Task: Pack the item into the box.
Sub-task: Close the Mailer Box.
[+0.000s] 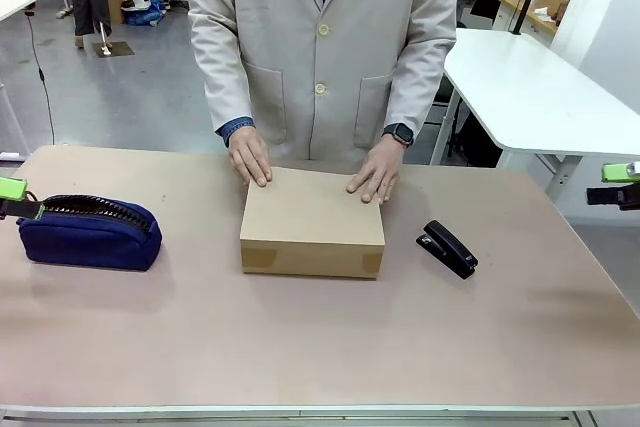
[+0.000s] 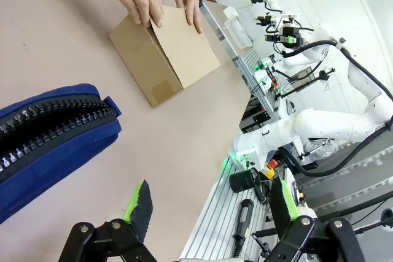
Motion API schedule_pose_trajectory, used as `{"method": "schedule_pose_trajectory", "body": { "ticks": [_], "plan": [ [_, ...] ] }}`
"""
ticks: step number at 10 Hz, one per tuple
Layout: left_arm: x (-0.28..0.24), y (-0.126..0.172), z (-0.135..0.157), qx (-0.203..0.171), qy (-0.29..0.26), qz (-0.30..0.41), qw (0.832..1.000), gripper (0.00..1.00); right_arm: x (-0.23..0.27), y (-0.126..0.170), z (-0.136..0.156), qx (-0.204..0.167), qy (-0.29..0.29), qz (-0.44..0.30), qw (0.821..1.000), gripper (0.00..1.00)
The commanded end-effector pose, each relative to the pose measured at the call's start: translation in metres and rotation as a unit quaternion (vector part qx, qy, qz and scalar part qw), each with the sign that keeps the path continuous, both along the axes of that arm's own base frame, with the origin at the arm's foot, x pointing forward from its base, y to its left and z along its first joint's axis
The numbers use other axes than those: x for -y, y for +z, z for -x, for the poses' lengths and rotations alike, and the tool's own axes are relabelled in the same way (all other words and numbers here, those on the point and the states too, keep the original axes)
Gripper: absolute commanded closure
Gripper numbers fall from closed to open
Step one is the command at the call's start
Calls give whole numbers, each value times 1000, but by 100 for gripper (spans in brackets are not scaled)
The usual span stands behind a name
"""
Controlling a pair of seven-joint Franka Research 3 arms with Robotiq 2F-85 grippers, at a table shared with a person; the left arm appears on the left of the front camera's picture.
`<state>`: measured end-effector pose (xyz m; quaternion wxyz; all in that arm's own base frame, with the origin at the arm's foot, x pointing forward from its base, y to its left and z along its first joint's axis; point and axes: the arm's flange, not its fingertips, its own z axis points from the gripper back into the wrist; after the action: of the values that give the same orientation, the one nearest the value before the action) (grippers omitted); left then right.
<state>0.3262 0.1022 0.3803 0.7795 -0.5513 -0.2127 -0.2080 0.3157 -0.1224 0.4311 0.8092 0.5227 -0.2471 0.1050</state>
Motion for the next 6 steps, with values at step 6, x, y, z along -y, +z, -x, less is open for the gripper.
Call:
{"method": "schedule_pose_trajectory", "body": {
  "ticks": [6],
  "plan": [
    [0,3,4,-3,3,0,1000,0,2,-1,0,4,0,7,1000,0]
  ]
}}
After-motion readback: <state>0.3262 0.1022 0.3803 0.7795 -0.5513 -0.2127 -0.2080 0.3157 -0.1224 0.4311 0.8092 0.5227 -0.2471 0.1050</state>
